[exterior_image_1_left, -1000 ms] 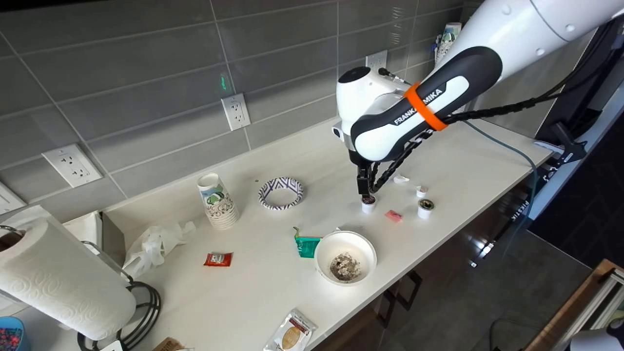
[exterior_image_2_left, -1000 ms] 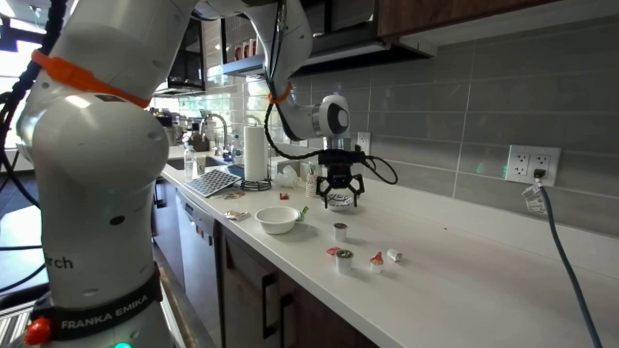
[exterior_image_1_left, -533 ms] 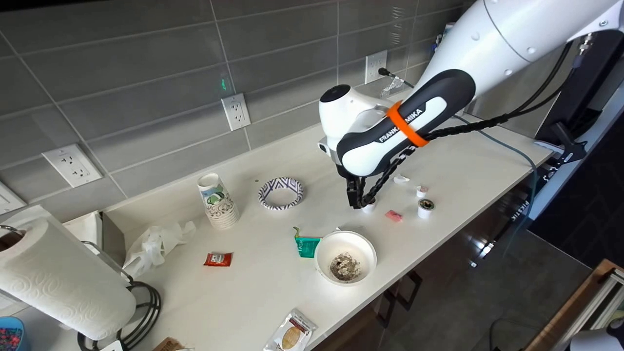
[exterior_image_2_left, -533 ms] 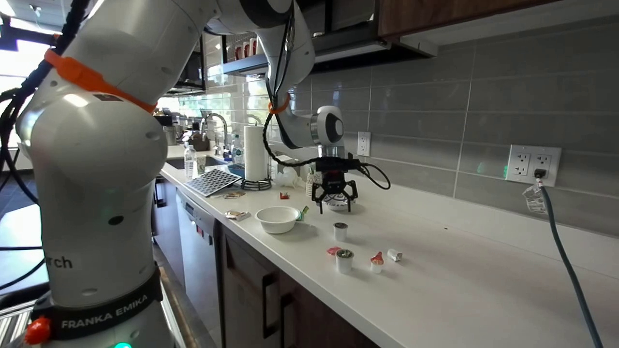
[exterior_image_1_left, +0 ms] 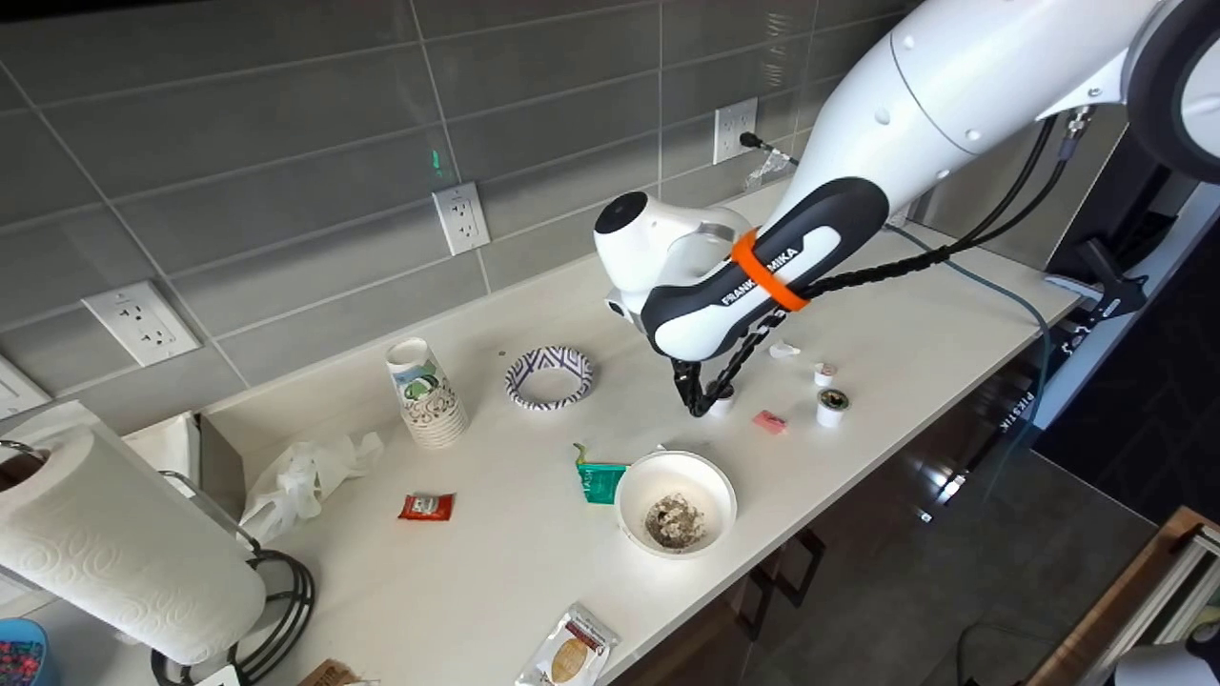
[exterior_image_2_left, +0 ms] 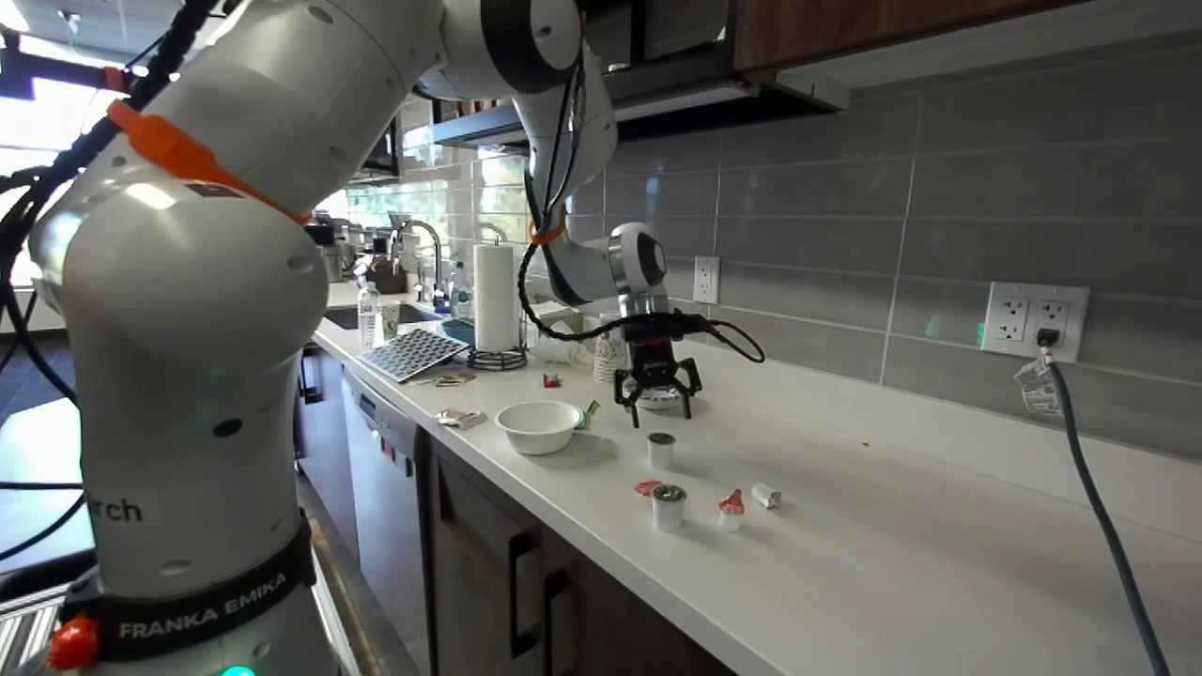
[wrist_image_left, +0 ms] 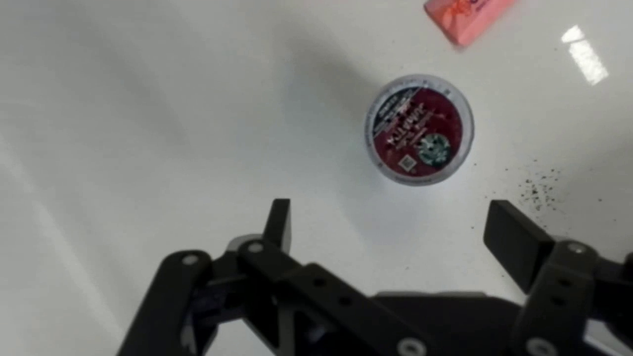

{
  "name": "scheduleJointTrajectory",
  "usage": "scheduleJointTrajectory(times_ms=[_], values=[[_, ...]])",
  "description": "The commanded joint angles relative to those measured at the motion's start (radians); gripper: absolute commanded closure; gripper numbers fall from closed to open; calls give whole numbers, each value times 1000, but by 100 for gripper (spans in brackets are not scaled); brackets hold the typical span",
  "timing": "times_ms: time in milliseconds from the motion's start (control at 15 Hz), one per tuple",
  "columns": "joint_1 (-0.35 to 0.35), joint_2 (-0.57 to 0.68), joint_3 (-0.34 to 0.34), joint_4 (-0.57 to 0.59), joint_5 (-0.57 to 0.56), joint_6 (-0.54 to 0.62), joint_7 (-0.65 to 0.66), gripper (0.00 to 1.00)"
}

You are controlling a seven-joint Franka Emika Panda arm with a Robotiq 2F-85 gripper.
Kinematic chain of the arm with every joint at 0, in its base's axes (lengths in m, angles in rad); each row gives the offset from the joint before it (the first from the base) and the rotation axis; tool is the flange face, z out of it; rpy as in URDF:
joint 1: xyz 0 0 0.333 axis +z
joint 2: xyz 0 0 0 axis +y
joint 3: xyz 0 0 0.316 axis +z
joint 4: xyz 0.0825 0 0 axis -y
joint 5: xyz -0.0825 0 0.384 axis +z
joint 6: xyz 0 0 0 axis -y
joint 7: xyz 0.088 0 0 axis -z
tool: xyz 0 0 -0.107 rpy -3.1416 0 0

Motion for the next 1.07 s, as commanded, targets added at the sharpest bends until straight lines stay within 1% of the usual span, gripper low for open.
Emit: scheduleJointTrajectory(times_ms=[0,200,600,867,1000], values=[[15,55,4,85,-65,-96,-26,0],[15,76,11,121,-86,-150,-62,0],[10,112,29,187,-87,-243,-142,0],[1,127,40,213,-73,-277,-176,0],[-5,129,44,207,-62,-281,-179,0]])
